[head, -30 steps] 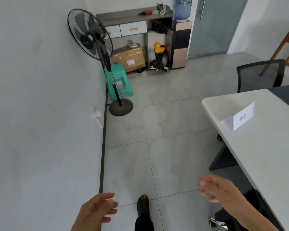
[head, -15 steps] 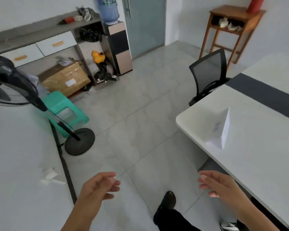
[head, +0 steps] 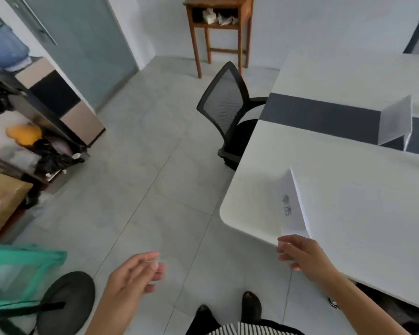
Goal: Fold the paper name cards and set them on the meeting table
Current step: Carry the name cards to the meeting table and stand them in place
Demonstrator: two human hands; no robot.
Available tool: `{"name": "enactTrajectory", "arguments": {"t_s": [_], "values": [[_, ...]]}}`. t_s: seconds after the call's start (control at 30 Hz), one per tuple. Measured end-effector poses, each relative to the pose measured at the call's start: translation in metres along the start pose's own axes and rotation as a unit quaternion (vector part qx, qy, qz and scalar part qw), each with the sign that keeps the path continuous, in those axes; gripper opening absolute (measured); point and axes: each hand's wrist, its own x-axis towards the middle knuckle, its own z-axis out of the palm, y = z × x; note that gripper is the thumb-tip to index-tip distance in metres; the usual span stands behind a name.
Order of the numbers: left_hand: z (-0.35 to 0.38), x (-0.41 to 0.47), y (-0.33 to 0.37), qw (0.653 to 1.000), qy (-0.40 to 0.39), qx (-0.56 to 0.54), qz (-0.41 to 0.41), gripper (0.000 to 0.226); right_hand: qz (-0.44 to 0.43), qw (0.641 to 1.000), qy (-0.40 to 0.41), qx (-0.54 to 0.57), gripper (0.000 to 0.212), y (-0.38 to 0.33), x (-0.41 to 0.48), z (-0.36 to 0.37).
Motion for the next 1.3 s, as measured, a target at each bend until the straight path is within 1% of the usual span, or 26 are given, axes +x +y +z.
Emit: {"name": "enactTrajectory", "arguments": {"t_s": [0.07,0.13,0.27,0.37,0.43,0.53,0.67,0.73,0.83,0.9,1.0,1.07,1.13,1.17,1.23,1.3], "values": [[0.002,0.034,0.010,0.999,-0.043,0.026,0.002,0.017,0.024,0.998,0.048,0.015,0.014,0.006,0.011,0.002],[0.003,0.068,0.022,0.994,-0.093,0.060,0.005,0.017,0.057,0.990,0.114,0.053,0.021,0.015,0.022,0.005],[-0.006,0.128,0.058,0.976,-0.177,0.123,0.027,0.017,0.122,0.957,0.234,0.124,0.034,0.021,0.037,0.021],[-0.018,0.171,0.090,0.967,-0.203,0.143,0.053,0.015,0.150,0.931,0.292,0.162,0.035,0.008,0.061,0.038],[-0.022,0.195,0.102,0.964,-0.211,0.152,0.064,0.015,0.174,0.902,0.343,0.198,0.038,0.002,0.077,0.046],[-0.026,0.218,0.111,0.955,-0.235,0.162,0.077,0.015,0.193,0.860,0.409,0.237,0.035,-0.001,0.091,0.061],[-0.027,0.237,0.112,0.941,-0.275,0.184,0.073,0.014,0.172,0.828,0.467,0.260,0.020,-0.008,0.093,0.072],[-0.027,0.245,0.115,0.934,-0.294,0.191,0.071,0.017,0.139,0.825,0.481,0.263,0.019,-0.015,0.088,0.072],[-0.020,0.256,0.124,0.920,-0.326,0.201,0.078,0.017,0.084,0.826,0.496,0.255,0.029,-0.032,0.075,0.066],[-0.008,0.258,0.133,0.910,-0.350,0.203,0.089,0.029,0.061,0.824,0.498,0.261,0.033,-0.044,0.059,0.061],[0.019,0.249,0.147,0.889,-0.394,0.200,0.119,0.038,0.018,0.830,0.480,0.283,0.022,-0.061,0.022,0.056],[0.040,0.238,0.153,0.874,-0.421,0.199,0.142,0.034,-0.023,0.838,0.454,0.301,0.019,-0.069,-0.011,0.056],[0.062,0.223,0.156,0.857,-0.444,0.204,0.162,0.019,-0.056,0.847,0.429,0.309,0.020,-0.069,-0.045,0.057],[0.073,0.213,0.157,0.849,-0.454,0.208,0.170,0.016,-0.070,0.849,0.418,0.314,0.022,-0.067,-0.064,0.058],[0.096,0.189,0.155,0.836,-0.473,0.216,0.178,0.017,-0.090,0.852,0.398,0.327,0.025,-0.059,-0.100,0.060],[0.118,0.160,0.149,0.822,-0.493,0.220,0.180,0.018,-0.110,0.848,0.389,0.343,0.028,-0.047,-0.137,0.064]]}}
